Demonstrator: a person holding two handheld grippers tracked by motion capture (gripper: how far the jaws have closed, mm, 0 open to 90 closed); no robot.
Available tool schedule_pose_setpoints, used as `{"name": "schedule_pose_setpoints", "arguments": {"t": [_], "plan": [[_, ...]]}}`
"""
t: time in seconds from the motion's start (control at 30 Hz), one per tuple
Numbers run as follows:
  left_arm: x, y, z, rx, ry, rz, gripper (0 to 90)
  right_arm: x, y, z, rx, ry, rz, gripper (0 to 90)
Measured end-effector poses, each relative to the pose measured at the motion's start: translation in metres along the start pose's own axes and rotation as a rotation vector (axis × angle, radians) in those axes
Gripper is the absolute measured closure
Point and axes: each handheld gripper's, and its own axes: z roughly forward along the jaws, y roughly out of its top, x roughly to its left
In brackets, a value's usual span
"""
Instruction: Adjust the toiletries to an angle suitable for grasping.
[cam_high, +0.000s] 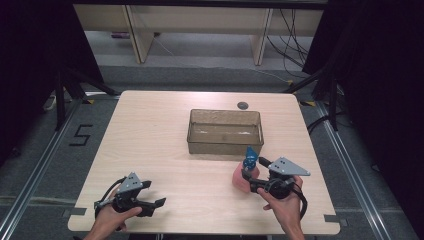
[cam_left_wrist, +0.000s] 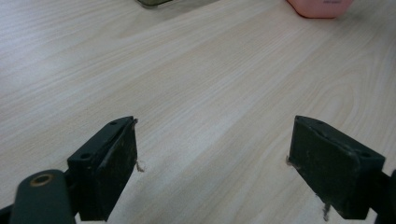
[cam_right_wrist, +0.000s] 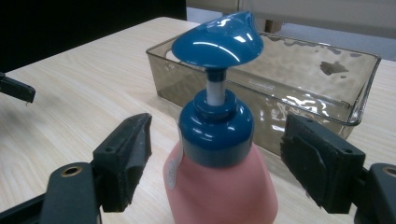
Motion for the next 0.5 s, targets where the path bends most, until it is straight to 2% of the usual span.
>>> {"name": "schedule_pose_setpoints", "arguments": {"t": [0.1,0.13,0.17,0.2,0.23,0.3,0.33,0.37,0.43,0.5], "plan": [[-0.001,0.0,0.002,-0.007,0.003,-0.007,14.7,0.001,0.002,0.001,0.013,0.002,0.01,24.5],[0.0,0.0,0.001,0.007,0.011,0.011,14.7,0.001,0.002,0.002,0.0,-0.005,0.012,24.3],[-0.002,0.0,0.002,-0.007,0.001,-0.003,14.8,0.0,0.002,0.003,0.004,0.007,-0.001,24.3],[-0.002,0.0,0.002,0.003,-0.002,0.001,14.7,0.001,0.002,0.004,0.005,0.005,0.004,24.3],[-0.002,0.0,0.002,0.003,-0.002,0.001,14.7,0.0,0.003,0.005,-0.001,0.005,-0.016,24.2],[-0.002,0.0,0.002,0.004,-0.003,0.003,14.7,0.001,0.004,0.005,0.014,0.006,-0.002,24.2],[-0.002,0.0,0.002,0.003,-0.003,0.001,14.7,0.0,0.004,0.007,0.008,0.0,-0.019,24.2],[-0.002,0.0,0.002,0.003,-0.003,0.001,14.8,0.0,0.004,0.007,0.008,0.0,-0.019,24.2],[-0.002,0.0,0.001,0.007,-0.002,0.0,14.8,0.001,0.004,0.009,0.024,0.005,0.011,24.1],[-0.002,0.0,0.002,-0.011,-0.003,-0.003,14.7,0.001,0.004,0.011,0.025,-0.003,-0.003,24.1]]}}
